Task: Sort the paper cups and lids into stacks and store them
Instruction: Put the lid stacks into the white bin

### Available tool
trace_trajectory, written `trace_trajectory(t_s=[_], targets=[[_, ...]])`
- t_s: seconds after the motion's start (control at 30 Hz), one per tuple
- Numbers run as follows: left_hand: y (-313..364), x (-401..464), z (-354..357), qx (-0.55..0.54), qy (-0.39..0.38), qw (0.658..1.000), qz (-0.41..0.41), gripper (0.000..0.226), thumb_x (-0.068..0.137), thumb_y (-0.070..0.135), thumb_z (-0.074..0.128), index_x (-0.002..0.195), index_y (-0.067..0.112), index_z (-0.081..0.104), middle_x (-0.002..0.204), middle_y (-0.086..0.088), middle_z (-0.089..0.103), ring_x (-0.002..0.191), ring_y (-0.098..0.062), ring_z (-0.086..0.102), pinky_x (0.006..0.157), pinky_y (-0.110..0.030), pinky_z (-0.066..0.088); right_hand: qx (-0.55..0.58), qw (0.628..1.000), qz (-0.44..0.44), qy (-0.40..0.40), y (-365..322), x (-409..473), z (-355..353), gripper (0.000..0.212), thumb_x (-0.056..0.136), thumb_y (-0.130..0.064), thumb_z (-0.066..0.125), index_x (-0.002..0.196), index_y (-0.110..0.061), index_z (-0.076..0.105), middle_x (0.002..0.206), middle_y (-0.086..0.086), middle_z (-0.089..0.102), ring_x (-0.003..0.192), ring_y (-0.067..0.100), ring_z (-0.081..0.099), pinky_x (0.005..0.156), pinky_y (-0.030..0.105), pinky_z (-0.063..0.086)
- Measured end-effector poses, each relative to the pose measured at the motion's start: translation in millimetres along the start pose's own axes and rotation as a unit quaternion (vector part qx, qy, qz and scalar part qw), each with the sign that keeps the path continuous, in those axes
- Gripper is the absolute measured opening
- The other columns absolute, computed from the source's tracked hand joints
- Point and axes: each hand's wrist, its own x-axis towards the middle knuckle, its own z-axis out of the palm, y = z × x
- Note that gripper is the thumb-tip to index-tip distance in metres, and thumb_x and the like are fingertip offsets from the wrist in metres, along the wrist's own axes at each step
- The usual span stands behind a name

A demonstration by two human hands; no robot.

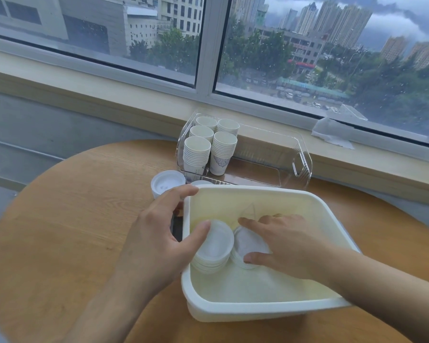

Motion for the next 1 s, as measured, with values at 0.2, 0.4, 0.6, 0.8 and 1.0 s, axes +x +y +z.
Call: trace_trajectory(t_s=[0.2, 0.4, 0.6, 0.8, 1.0], targets=[[0.9, 0.5, 0.7, 0.008, 0.0, 1.0, -0.008, 0.052, 0.081, 0.05, 0.078, 0.131, 0.044, 0.063, 0.116, 0.036, 0.064, 0.109, 0.007, 0.064, 0.086, -0.002, 0.045, 0.039, 0.996, -0.054, 0.063, -1.3, -2.5, -3.9, 0.063, 0.102, -0.067, 0.044, 0.16, -0.05, 0.024, 0.151, -0.02, 0.049, 0.126, 0.02, 0.057, 0.097, 0.035, 0.042], [1.8, -0.3, 0.5, 0.007, -0.003, 1.0, -0.013, 0.052, 0.082, 0.041, 0.079, 0.132, 0.044, 0.062, 0.118, 0.035, 0.065, 0.111, 0.008, 0.063, 0.086, -0.001, 0.044, 0.044, 0.994, -0.096, -0.005, 0.0, 2.1, 1.4, 0.058, 0.107, -0.055, 0.045, 0.16, -0.054, 0.021, 0.165, -0.015, 0.035, 0.134, 0.028, 0.054, 0.103, 0.04, 0.041], [2.2, 0.1, 2.2, 0.013, 0.003, 1.0, -0.014, 0.052, 0.082, 0.042, 0.078, 0.131, 0.043, 0.062, 0.121, 0.036, 0.063, 0.112, 0.008, 0.062, 0.086, -0.001, 0.043, 0.034, 0.993, -0.112, -0.008, 0.6, 2.9, 3.6, 0.059, 0.108, -0.054, 0.044, 0.161, -0.055, 0.017, 0.167, -0.011, 0.032, 0.135, 0.029, 0.052, 0.104, 0.041, 0.041], [6.2, 0.6, 10.0, 0.013, 0.009, 1.0, -0.01, 0.048, 0.085, 0.05, 0.076, 0.13, 0.044, 0.062, 0.123, 0.034, 0.064, 0.113, 0.008, 0.062, 0.088, -0.006, 0.045, 0.074, 0.989, -0.107, 0.069, 5.8, -8.6, -4.8, 0.055, 0.106, -0.057, 0.045, 0.157, -0.058, 0.024, 0.16, -0.02, 0.037, 0.134, 0.019, 0.053, 0.105, 0.038, 0.04], [17.3, 6.5, 32.7, 0.013, -0.007, 1.0, 0.012, 0.049, 0.085, 0.054, 0.071, 0.131, 0.042, 0.061, 0.122, 0.033, 0.065, 0.111, 0.008, 0.063, 0.091, -0.012, 0.05, 0.181, 0.947, -0.104, 0.245, 20.5, -18.1, -23.7, 0.038, 0.101, -0.054, 0.052, 0.138, -0.048, 0.059, 0.128, -0.029, 0.059, 0.106, -0.002, 0.062, 0.091, 0.027, 0.052]])
